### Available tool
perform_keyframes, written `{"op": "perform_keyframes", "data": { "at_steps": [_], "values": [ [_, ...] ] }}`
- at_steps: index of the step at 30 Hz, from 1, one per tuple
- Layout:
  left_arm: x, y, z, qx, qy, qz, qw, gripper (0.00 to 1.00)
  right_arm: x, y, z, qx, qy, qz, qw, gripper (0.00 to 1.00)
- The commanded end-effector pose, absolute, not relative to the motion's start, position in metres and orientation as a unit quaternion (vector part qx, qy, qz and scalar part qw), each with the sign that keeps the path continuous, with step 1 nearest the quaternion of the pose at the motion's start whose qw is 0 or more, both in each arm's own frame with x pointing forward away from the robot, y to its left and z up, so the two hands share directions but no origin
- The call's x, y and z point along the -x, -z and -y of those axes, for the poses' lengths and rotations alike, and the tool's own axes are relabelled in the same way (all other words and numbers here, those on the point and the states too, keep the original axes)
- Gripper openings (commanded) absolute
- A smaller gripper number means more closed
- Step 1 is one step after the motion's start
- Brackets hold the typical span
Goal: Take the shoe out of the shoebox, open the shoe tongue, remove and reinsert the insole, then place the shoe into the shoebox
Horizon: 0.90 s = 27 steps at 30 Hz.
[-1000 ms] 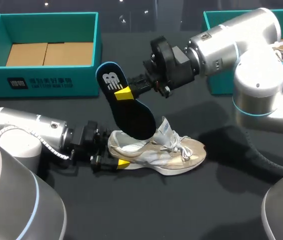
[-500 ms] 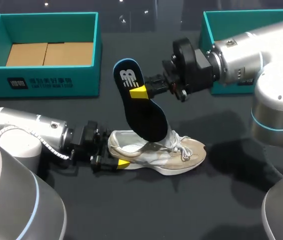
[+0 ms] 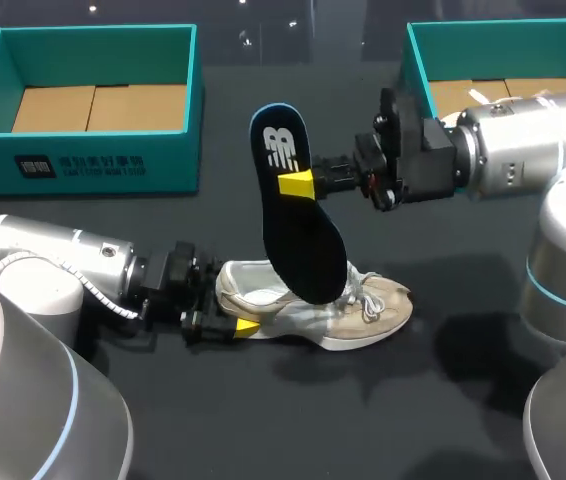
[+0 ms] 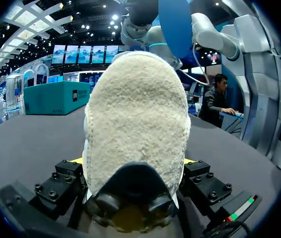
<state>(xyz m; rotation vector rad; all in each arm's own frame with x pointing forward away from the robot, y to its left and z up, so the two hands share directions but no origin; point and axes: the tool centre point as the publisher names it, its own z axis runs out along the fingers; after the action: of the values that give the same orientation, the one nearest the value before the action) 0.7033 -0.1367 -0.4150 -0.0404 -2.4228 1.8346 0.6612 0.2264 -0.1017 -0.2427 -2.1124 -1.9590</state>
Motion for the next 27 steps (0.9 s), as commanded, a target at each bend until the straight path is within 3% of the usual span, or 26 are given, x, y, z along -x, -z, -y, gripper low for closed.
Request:
{"op": "perform_keyframes", "data": {
  "at_steps": [1,27],
  "values": [
    [-0.704,0.417,0.137,0.014,-0.603,0.796,0.051,0.0,-0.641,0.099,-0.208,0.123,0.672,0.723,0.098,0.0],
    [-0.704,0.417,0.137,0.014,-0.603,0.796,0.051,0.0,-0.63,0.093,-0.186,0.196,0.688,0.691,0.1,0.0]
  ]
}}
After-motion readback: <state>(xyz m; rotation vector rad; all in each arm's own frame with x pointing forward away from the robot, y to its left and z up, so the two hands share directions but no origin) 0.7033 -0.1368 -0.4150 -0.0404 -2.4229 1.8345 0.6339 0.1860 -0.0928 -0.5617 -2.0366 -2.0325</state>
